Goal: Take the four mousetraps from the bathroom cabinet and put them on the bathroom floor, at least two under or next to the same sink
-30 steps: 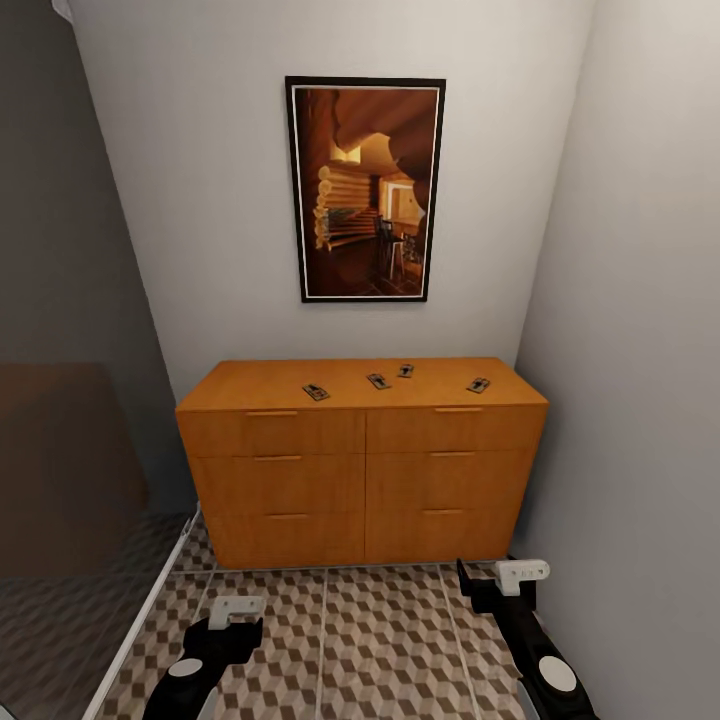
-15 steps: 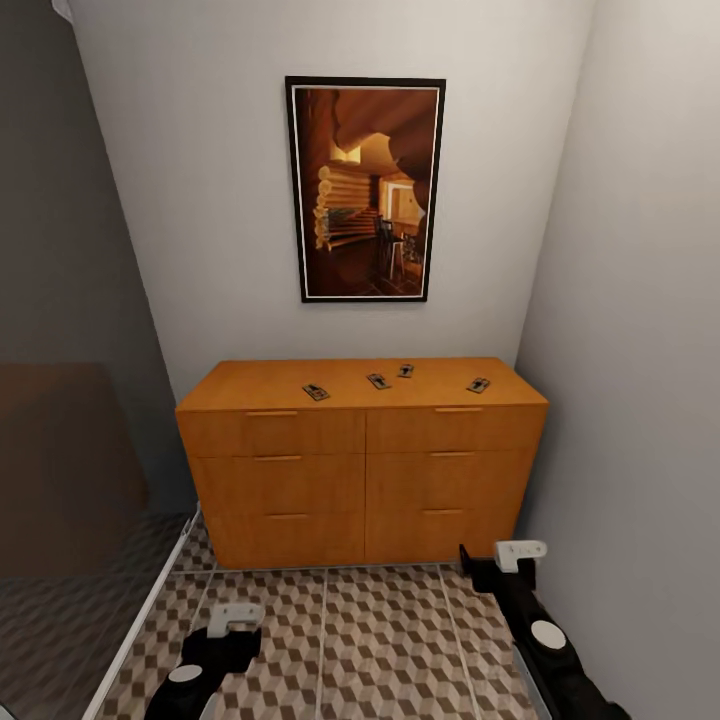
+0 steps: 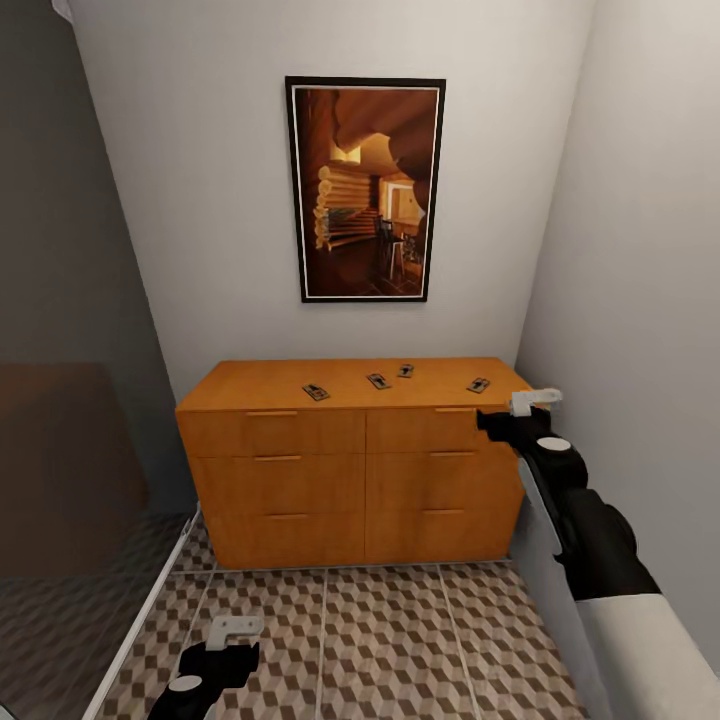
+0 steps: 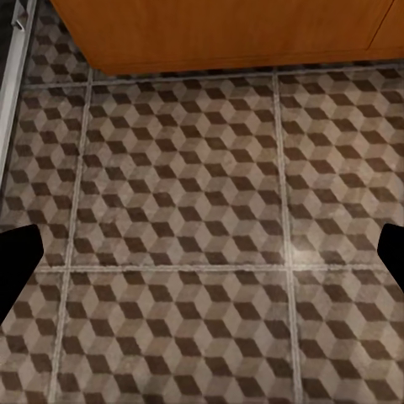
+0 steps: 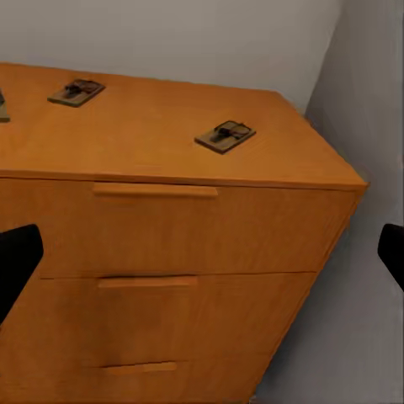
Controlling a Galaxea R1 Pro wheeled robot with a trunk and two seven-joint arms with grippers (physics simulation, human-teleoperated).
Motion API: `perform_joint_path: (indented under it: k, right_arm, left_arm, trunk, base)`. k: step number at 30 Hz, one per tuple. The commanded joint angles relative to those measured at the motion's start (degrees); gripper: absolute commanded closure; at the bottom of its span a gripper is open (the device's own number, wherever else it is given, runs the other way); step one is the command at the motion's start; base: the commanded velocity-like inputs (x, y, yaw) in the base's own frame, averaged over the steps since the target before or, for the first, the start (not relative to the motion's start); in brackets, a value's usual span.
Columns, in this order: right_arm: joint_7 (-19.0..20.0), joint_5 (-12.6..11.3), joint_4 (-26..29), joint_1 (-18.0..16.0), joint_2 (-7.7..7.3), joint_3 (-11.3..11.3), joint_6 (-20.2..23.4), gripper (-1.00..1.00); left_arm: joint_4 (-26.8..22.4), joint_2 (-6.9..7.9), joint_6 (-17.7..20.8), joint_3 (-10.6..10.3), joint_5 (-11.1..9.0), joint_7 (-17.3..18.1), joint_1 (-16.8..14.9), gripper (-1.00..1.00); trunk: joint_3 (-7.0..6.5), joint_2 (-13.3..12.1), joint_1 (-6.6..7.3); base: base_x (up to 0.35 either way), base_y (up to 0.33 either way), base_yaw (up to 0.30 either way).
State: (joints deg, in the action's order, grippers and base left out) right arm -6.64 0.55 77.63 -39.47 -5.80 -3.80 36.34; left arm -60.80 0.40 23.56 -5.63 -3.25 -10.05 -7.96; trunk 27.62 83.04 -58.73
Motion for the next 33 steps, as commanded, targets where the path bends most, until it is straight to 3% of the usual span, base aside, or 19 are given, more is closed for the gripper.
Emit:
perform_joint_path:
  k: [1, 3, 5, 7, 9, 12, 14, 18, 24, 26, 33]
  right_arm:
    - [-0.31, -0.03, 0.55, -1.77, -0.36, -0.17, 2.21, -1.00]
    - [-0.23, -0.06, 1.42, -7.21, -1.10, -0.16, 6.92, -1.00]
    - [-0.22, -0.09, 1.76, -15.11, -1.77, -0.16, 11.60, -1.00]
    - [-0.25, -0.12, 1.45, -19.10, -1.96, -0.16, 13.66, -1.00]
    - [-0.26, -0.16, -0.02, -25.16, -2.12, -0.16, 16.53, -1.00]
    - [-0.12, -0.28, -8.24, -37.39, -2.09, -0.16, 18.94, -1.00]
    - [-0.04, -0.47, -13.77, -41.95, -1.92, -0.16, 19.21, -1.00]
    - [-0.03, -0.66, -23.17, -45.75, -1.07, -0.19, 16.41, -1.00]
    - [-1.34, -0.65, -39.06, -46.92, 1.82, -0.09, 1.86, -1.00]
    - [-4.49, -0.69, -44.20, -47.03, 2.82, -0.08, -3.94, -1.00]
    - [-11.96, -2.65, -52.68, -47.10, 5.07, 0.06, -12.03, -1.00]
  left_arm:
    - [-0.09, 0.04, 0.27, -0.17, -0.35, -0.45, -0.03, -1.00]
    - [-0.17, 0.04, 0.30, -0.17, -0.35, -0.43, -0.04, -1.00]
    - [-0.21, 0.01, 0.30, -0.19, -0.35, -0.42, -0.04, -1.00]
    - [-0.20, -0.01, 0.30, -0.21, -0.35, -0.42, -0.04, -1.00]
    - [-0.24, -0.03, 0.32, -0.24, -0.35, -0.41, -0.04, -1.00]
    - [-0.27, -0.04, 0.34, -0.28, -0.35, -0.41, -0.04, -1.00]
    - [-0.28, -0.04, 0.35, -0.31, -0.35, -0.41, -0.04, -1.00]
    - [-0.28, -0.09, 0.35, -0.34, -0.35, -0.39, -0.04, -1.00]
    - [-0.20, -1.57, 0.35, -0.42, -0.35, -0.33, -0.02, -1.00]
    - [-0.17, -1.81, 0.35, -0.40, -0.35, -0.33, -0.02, -1.00]
    - [-0.05, -1.97, 0.35, -0.39, -0.35, -0.32, -0.04, -1.00]
  trunk:
    - [0.07, 0.04, 0.00]
    - [0.07, 0.04, 0.00]
    - [0.07, 0.04, 0.00]
    - [0.07, 0.04, 0.00]
    - [0.07, 0.04, 0.00]
    - [0.07, 0.04, 0.00]
    - [0.07, 0.04, 0.00]
    - [0.07, 0.04, 0.00]
    - [0.07, 0.04, 0.00]
    - [0.07, 0.04, 0.00]
    - [0.07, 0.04, 0.00]
  base:
    - [0.000, 0.000, 0.000]
    - [0.000, 0.000, 0.000]
    - [0.000, 0.000, 0.000]
    - [0.000, 0.000, 0.000]
    - [0.000, 0.000, 0.000]
    - [0.000, 0.000, 0.000]
    - [0.000, 0.000, 0.000]
    - [0.000, 0.000, 0.000]
    - [0.000, 0.000, 0.000]
    - [0.000, 0.000, 0.000]
    - [0.000, 0.000, 0.000]
